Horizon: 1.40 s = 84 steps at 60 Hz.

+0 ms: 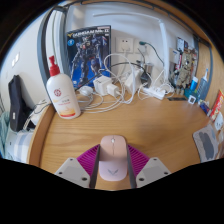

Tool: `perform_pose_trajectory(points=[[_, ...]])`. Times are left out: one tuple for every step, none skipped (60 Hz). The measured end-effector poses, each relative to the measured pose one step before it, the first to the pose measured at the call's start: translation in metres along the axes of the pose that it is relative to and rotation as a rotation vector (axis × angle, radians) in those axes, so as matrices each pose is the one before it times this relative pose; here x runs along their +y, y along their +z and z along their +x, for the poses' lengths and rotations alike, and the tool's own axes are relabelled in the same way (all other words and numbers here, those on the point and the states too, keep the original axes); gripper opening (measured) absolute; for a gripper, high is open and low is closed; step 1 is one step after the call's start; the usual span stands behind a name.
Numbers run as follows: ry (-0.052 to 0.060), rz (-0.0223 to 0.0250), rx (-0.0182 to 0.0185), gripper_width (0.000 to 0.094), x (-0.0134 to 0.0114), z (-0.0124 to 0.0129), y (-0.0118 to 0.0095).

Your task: Arrange mouse

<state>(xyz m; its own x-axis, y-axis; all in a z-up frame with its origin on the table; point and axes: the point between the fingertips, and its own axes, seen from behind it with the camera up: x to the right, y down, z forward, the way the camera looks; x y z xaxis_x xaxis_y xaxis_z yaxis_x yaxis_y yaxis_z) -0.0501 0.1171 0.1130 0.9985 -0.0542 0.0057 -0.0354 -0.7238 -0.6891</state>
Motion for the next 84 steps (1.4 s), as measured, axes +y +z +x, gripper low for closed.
perform_pose_trajectory(points=[[0.0015,0.00006,0.00117,0.0468,-0.00051,-0.00071,0.00076],[0.0007,0.00083,0.00142,0.0462,-0.00055,-0.00057,0.00044],[-0.0006,-0.00087,0.00073,0.046,-0.00138,-0.00029,0.00127],[-0.0009,-0.00003,0.00031,0.0461,-0.00131,-0.00028,0.00094],[-0.0054,-0.00274,-0.00196,0.0456,-0.01532,0.00346,0.01204],[0.002,-0.00318,-0.00054,0.0447,0.00842,-0.00152,-0.01112],[0.0023,0.00108,-0.00019,0.0442,0.00502,0.00021,-0.00392],[0.0017,-0.00003,0.00087,0.0437,0.00139,0.0001,-0.00103],[0.0011,0.00094,0.00094,0.0421,0.00256,0.0007,-0.00199],[0.0016,0.00021,0.00133,0.0403,0.001,0.00053,-0.00077],[0.0024,0.00077,0.00036,0.0405,0.00047,0.0004,-0.00051],[0.0028,0.00098,0.00258,0.0371,0.00056,0.00067,-0.00027],[0.001,0.00005,0.00004,0.0361,0.00053,0.00033,-0.00059],[0.0001,0.00121,0.00031,0.0343,0.00047,0.00023,-0.00038],[-0.0025,-0.00029,-0.00091,0.0331,0.00075,0.00013,-0.00016],[-0.0029,0.00005,-0.00093,0.0326,0.00063,-0.00007,0.00033],[-0.0012,-0.00094,-0.00095,0.0328,0.00052,0.00014,0.00028],[0.0003,0.00107,0.00086,0.031,-0.00038,0.0007,0.00059],[-0.0025,-0.0037,-0.00169,0.031,-0.00017,-0.00001,0.00044],[-0.0032,0.00089,-0.00205,0.031,-0.0006,-0.00008,0.00065],[-0.004,-0.00304,-0.00218,0.0309,0.00014,-0.00033,0.00057],[-0.003,-0.00221,-0.00276,0.031,-0.00018,-0.00059,0.00044],[-0.002,-0.00337,-0.00247,0.0309,0.0002,0.00027,0.00042],[-0.0037,-0.00145,-0.00298,0.0309,-0.00044,-0.00031,0.00085],[-0.0073,-0.00281,-0.00351,0.031,-0.00026,-0.00019,0.00054],[-0.0082,-0.00175,-0.00334,0.031,-0.00049,0.00064,0.00085],[-0.0045,-0.00376,-0.00326,0.0309,-0.00053,0.0003,0.00091],[-0.0023,-0.00541,-0.00344,0.0309,-0.00077,0.00022,0.0009],[-0.0039,-0.00949,-0.00984,0.031,0.00152,-0.00241,-0.00343],[-0.0048,-0.00756,-0.00401,0.031,-0.00113,-0.00007,0.00065],[-0.0046,-0.00622,-0.00467,0.031,-0.00163,-0.00023,0.00064],[-0.0048,-0.0052,-0.00471,0.031,-0.00271,0.00061,-0.00031],[-0.0061,0.00021,-0.00627,0.0309,-0.00602,0.00088,-0.00098],[-0.0091,0.00726,-0.00681,0.0309,-0.00718,0.00334,-0.00141],[-0.0106,-0.00681,-0.00574,0.0309,0.00794,-0.0087,-0.00299],[-0.0022,0.00444,-0.00947,0.031,-0.00821,0.00602,-0.00977],[-0.0012,0.00966,-0.00603,0.0311,-0.00736,0.00253,-0.00567],[-0.0032,0.01298,-0.00559,0.0312,-0.00898,0.00195,-0.00552],[-0.0074,0.01568,-0.00448,0.0312,-0.01015,0.00285,-0.00609],[-0.0092,0.01626,-0.00187,0.0312,-0.01043,0.0039,-0.00692],[-0.0084,0.01559,0.00174,0.031,-0.01079,0.00525,-0.00763],[-0.0077,0.01586,0.00291,0.0311,-0.01134,0.0064,-0.00802],[-0.0066,0.01674,0.00341,0.0311,-0.01094,0.00679,-0.00806],[-0.0054,0.01175,0.00237,0.0311,-0.01223,0.00288,0.00266],[-0.0036,0.01682,-0.00023,0.0311,-0.00595,0.01052,-0.01422],[-0.001,0.01784,0.00297,0.0311,-0.01117,0.00883,-0.00807],[-0.0015,0.01744,0.00227,0.0312,-0.01073,0.00933,-0.00857],[-0.002,0.01757,0.00302,0.0312,-0.01091,0.00897,-0.00854],[-0.0024,0.01708,0.00393,0.0311,-0.01074,0.00995,-0.00814],[-0.0022,0.01705,0.00452,0.0312,-0.01007,0.01031,-0.00819],[-0.0063,0.01531,0.00478,0.0312,-0.0089,0.01084,-0.00537],[-0.0038,0.01635,0.00698,0.0312,-0.00916,0.01234,-0.00847],[-0.0031,0.0154,0.00766,0.0311,-0.00826,0.01242,-0.00722],[-0.0027,0.01375,0.0088,0.0311,-0.00757,0.01278,-0.00715],[-0.0025,0.013,0.00787,0.0312,-0.00683,0.01288,-0.00627],[-0.0026,0.01306,0.00763,0.0312,-0.00609,0.01345,-0.00659],[-0.0012,0.01272,0.00746,0.0311,-0.00512,0.01379,-0.00657],[0.0005,0.01193,0.00681,0.0312,-0.00445,0.01319,-0.00569],[0.0018,0.00993,0.00659,0.0312,-0.00379,0.01327,-0.00553],[0.0005,0.00382,0.00968,0.0312,-0.00756,0.00734,0.00056],[-0.001,0.0082,0.00142,0.0312,0.00273,0.01469,-0.00735],[-0.0009,0.00301,0.00533,0.0314,0.00011,0.01267,-0.00461],[-0.0002,0.00143,0.00634,0.0314,0.00151,0.01296,-0.00418],[-0.0016,-0.00113,0.00667,0.0313,0.00218,0.01334,-0.00398],[-0.0014,-0.00313,0.00767,0.0313,0.00383,0.01292,-0.00327],[-0.0004,-0.00387,0.00816,0.0313,0.00479,0.01259,-0.00286],[0.0004,-0.00311,0.00744,0.0313,0.00577,0.01245,-0.00306],[-0.0008,-0.00425,0.0086,0.0313,0.00287,0.00822,0.0006],[0.0005,-0.00198,0.00244,0.0313,0.00722,0.01252,-0.00161],[-0.0002,-0.00601,0.00414,0.0314,0.00754,0.0104,-0.00141],[0.0006,-0.00897,0.00446,0.0312,0.00873,0.01016,-0.00051],[0.0004,-0.01228,0.00542,0.0313,0.00996,0.00998,0.00026],[-0.0027,-0.01452,0.00645,0.0312,0.01074,0.01029,0.00071],[-0.0059,-0.01574,0.00623,0.0312,0.01107,0.00941,0.00123],[-0.0063,-0.01627,0.00646,0.0313,0.0114,0.00892,0.00124],[-0.0058,-0.01694,0.00752,0.0312,0.01075,0.00785,0.00159],[-0.0026,-0.01647,0.00603,0.0312,0.01113,0.00805,0.00282],[0.0025,-0.01444,-0.00098,0.032,0.01184,0.00782,0.00537],[0.0047,-0.01823,0.00089,0.0327,0.01114,0.00548,0.00383],[0.009,-0.01973,0.00586,0.0326,0.01146,0.00637,0.00425],[0.008,-0.0209,0.00415,0.0327,0.01154,0.00517,0.00452],[0.0041,-0.02131,0.00145,0.0327,0.01135,0.00435,0.00474],[0.002,-0.02001,-0.00184,0.0328,0.01066,0.00323,0.00473],[0.0045,-0.01636,-0.00292,0.0328,0.01071,0.00165,0.00566]])
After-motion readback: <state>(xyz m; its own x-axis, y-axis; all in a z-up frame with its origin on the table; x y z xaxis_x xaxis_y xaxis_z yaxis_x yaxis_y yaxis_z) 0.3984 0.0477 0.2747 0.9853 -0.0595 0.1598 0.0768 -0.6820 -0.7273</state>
